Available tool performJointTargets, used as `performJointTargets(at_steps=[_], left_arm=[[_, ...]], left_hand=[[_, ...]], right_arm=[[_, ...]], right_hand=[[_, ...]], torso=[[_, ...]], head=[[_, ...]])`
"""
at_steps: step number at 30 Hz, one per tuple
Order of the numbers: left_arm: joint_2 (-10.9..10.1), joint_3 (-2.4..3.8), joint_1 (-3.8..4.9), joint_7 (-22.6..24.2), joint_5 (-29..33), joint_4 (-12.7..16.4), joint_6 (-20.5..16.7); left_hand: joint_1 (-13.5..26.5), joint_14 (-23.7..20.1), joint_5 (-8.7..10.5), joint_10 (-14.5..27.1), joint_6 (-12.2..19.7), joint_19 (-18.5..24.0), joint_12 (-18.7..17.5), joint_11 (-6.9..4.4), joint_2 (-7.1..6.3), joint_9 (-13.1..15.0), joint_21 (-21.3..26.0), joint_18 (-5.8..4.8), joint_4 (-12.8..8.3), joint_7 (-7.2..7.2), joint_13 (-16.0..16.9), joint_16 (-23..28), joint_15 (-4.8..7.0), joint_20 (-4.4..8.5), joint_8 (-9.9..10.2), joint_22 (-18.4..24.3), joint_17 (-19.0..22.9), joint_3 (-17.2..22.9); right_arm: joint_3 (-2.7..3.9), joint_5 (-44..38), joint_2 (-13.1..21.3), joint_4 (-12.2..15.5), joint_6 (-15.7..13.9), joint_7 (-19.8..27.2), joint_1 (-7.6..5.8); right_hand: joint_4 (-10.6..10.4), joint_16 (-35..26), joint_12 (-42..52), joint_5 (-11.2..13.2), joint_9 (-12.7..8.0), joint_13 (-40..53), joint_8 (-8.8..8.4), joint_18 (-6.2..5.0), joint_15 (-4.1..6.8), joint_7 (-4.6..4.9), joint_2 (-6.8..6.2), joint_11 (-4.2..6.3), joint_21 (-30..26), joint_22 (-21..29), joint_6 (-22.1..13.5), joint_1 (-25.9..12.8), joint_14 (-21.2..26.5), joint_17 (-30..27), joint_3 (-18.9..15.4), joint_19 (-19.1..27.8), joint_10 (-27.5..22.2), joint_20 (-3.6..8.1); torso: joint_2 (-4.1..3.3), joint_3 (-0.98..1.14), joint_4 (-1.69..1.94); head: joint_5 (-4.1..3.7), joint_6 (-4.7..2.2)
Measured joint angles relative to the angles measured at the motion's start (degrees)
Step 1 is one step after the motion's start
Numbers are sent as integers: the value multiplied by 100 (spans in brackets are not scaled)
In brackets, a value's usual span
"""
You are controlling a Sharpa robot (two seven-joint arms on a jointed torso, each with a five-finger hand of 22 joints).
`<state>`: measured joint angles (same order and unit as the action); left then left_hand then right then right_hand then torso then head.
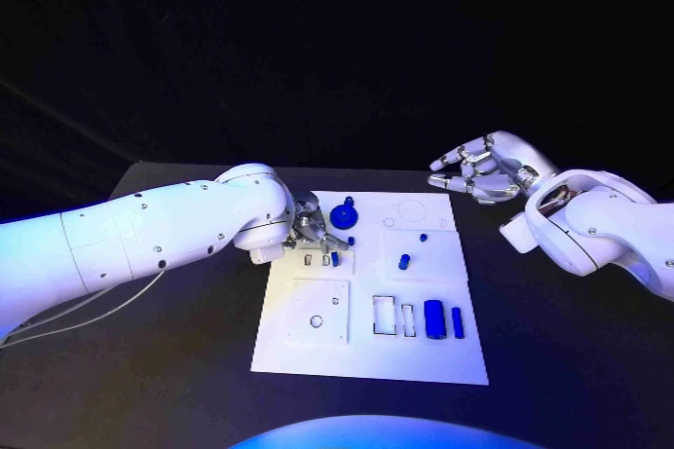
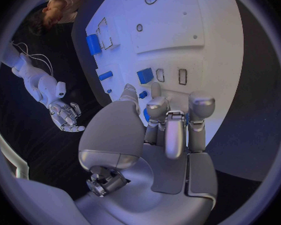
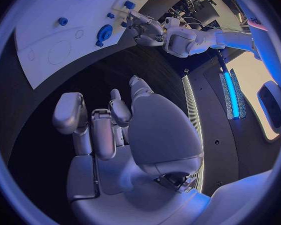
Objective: Assemble the parts on the task board
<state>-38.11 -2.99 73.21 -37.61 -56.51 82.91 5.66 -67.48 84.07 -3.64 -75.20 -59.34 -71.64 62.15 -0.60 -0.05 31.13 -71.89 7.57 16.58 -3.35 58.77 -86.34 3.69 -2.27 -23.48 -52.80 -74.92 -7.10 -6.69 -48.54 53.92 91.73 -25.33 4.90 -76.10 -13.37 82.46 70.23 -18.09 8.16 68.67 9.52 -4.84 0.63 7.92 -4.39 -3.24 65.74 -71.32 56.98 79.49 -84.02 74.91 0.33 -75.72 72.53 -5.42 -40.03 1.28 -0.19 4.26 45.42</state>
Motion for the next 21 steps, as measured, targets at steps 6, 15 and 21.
performJointTargets(at_steps=[6, 15, 21], left_arm=[[29, -11, 0, -3, 24, -15, 80], [72, -24, 0, -6, 35, -67, 171], [81, -29, 0, -8, 38, -79, 209]], left_hand=[[-21, 0, 0, 0, 21, 8, 0, 0, 21, 26, 0, 0, 0, 21, 0, 0, 0, -9, -22, 0, 0, 0], [-51, 0, 0, 0, 40, 8, 0, 0, 51, 65, -22, 0, 0, 1, 6, 21, 0, -9, -22, -13, 1, 0], [-111, 0, 0, 21, 41, 50, 0, -20, 111, 108, -25, 0, 0, 1, 15, 21, 0, -9, -43, -19, 1, 0]], right_arm=[[0, 0, -16, -7, 0, -5, 0], [0, -1, -21, -12, 0, -7, 0], [0, -1, -22, -13, 0, -8, 0]], right_hand=[[0, 0, 0, 0, 0, 0, 0, 0, 0, 0, 0, 0, -6, 0, 0, 0, 0, 0, 0, 0, 0, 0], [0, 0, 0, -33, -1, -9, 0, 0, 0, 0, 0, 0, -29, 6, 0, 0, 0, 0, 0, 0, 0, 0], [0, 0, 0, -33, -1, -9, 0, 0, 0, 0, 0, 0, -29, 6, 0, 0, 0, -1, 0, 0, 0, 0]], torso=[[0, 1, 0], [-2, 1, -8], [-3, 1, -7]], head=[[7, 3], [8, 7], [-4, 8]])
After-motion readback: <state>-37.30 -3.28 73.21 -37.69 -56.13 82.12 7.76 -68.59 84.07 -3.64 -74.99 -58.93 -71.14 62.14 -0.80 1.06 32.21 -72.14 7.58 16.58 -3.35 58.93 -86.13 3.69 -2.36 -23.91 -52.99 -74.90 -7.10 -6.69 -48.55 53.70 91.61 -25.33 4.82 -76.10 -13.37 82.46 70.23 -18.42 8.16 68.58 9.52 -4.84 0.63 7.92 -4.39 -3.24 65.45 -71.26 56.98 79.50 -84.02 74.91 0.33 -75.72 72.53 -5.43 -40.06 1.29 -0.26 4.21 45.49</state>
